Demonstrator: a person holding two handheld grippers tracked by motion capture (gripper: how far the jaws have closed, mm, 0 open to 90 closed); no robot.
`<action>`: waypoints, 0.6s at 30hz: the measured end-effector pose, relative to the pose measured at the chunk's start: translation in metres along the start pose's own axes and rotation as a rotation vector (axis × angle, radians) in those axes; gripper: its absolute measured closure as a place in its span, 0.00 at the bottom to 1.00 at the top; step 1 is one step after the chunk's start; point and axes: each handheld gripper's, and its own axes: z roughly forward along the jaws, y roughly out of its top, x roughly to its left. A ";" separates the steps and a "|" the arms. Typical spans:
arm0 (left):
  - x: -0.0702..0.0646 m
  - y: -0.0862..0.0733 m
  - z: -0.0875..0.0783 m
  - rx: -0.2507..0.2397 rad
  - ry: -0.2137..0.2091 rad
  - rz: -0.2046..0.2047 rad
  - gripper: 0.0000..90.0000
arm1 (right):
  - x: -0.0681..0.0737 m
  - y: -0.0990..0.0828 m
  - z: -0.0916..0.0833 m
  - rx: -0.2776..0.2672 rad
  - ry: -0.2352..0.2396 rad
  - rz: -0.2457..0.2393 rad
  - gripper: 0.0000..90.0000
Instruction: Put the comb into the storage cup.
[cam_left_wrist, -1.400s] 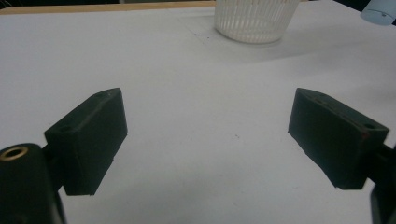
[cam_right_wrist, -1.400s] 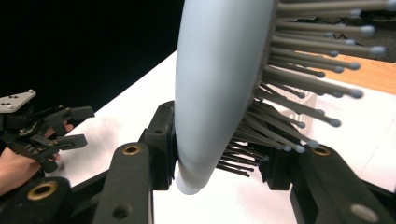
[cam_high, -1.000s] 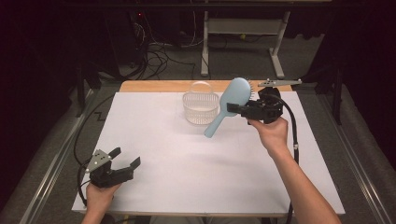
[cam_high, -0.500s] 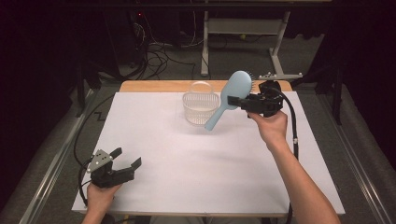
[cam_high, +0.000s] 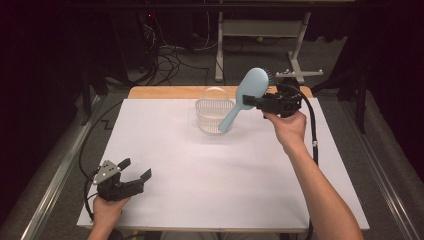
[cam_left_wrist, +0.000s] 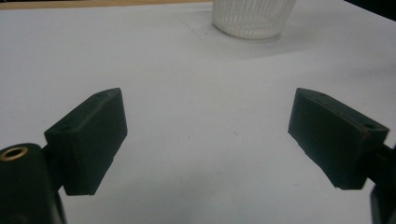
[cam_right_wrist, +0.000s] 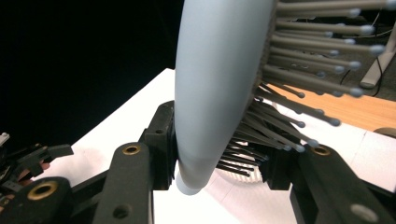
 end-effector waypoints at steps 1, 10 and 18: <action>0.000 0.000 0.000 0.000 0.000 0.000 0.12 | 0.000 0.001 0.000 -0.002 -0.003 -0.002 0.62; 0.000 0.000 0.000 -0.001 -0.001 0.000 0.12 | -0.002 0.009 0.003 -0.013 -0.017 0.000 0.62; 0.000 0.000 0.001 0.001 -0.003 0.001 0.12 | -0.004 0.015 0.007 -0.018 -0.030 0.007 0.62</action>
